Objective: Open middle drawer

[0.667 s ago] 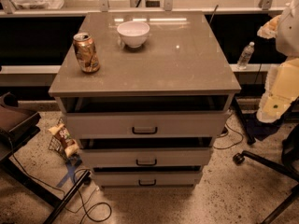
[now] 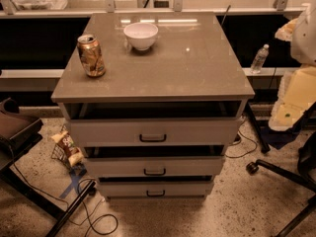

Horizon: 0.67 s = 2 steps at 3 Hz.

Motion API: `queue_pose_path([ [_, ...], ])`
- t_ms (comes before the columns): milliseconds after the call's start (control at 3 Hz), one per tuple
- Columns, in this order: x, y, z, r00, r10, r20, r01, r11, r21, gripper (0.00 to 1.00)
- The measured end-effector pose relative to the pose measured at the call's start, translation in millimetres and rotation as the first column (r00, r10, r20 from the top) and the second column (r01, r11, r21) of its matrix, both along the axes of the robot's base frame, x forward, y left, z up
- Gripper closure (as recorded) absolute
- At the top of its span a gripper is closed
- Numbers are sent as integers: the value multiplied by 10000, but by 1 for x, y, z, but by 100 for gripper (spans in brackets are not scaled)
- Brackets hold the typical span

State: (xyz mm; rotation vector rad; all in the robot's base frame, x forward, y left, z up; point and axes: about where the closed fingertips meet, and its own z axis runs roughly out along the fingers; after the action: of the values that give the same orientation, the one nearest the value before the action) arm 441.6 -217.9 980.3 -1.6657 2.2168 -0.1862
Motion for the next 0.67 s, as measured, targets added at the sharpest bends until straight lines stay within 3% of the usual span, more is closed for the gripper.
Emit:
queue_pose_path([
  [333, -15, -4, -24, 9979, -422, 496, 411, 9989, 220, 0],
  [667, -37, -12, -84, 9956, -853, 397, 812, 9922, 944, 0],
])
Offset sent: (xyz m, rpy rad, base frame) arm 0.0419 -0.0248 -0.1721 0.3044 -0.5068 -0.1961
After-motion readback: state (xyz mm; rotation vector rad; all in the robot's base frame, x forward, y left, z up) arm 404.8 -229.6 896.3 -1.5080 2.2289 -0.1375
